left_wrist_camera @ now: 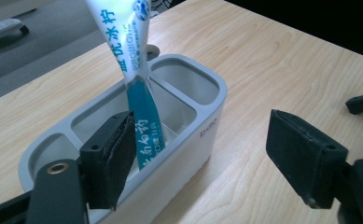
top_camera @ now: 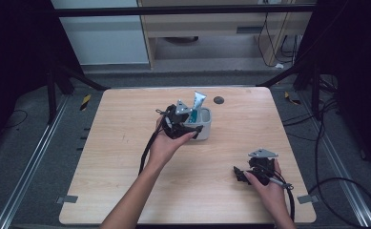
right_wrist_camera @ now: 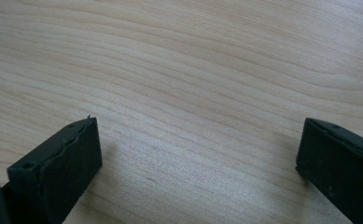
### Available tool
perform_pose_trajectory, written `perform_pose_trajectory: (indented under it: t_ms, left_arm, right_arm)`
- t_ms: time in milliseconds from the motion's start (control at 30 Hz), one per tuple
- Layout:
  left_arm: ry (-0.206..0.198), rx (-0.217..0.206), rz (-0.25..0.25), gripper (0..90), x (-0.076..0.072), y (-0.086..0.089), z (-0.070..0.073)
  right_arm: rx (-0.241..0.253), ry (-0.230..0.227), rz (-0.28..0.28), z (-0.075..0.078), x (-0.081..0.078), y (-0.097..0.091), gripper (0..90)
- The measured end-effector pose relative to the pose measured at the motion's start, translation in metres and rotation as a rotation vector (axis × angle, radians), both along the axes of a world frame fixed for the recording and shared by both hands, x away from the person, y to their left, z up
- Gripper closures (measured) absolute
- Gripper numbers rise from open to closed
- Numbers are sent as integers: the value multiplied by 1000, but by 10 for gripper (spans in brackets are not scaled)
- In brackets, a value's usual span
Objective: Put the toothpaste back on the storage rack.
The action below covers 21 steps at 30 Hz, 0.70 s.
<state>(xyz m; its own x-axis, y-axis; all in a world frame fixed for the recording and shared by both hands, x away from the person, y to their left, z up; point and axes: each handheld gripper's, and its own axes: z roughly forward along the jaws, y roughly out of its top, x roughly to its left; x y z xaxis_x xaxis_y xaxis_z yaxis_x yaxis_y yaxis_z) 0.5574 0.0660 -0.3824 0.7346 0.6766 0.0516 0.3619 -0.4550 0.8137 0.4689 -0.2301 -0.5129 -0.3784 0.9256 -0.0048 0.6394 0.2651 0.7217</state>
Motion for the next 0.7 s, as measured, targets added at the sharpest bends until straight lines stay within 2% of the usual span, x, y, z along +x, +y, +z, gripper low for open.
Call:
perform_pose_trajectory:
  t_ms: [367, 700]
  left_arm:
    - [3, 20, -3, 148, -10, 4, 0]
    - [21, 13, 10, 59, -16, 13, 3]
  right_arm:
    - [-1, -1, 0, 0, 0, 0, 4]
    - [2, 1, -2, 0, 0, 0, 5]
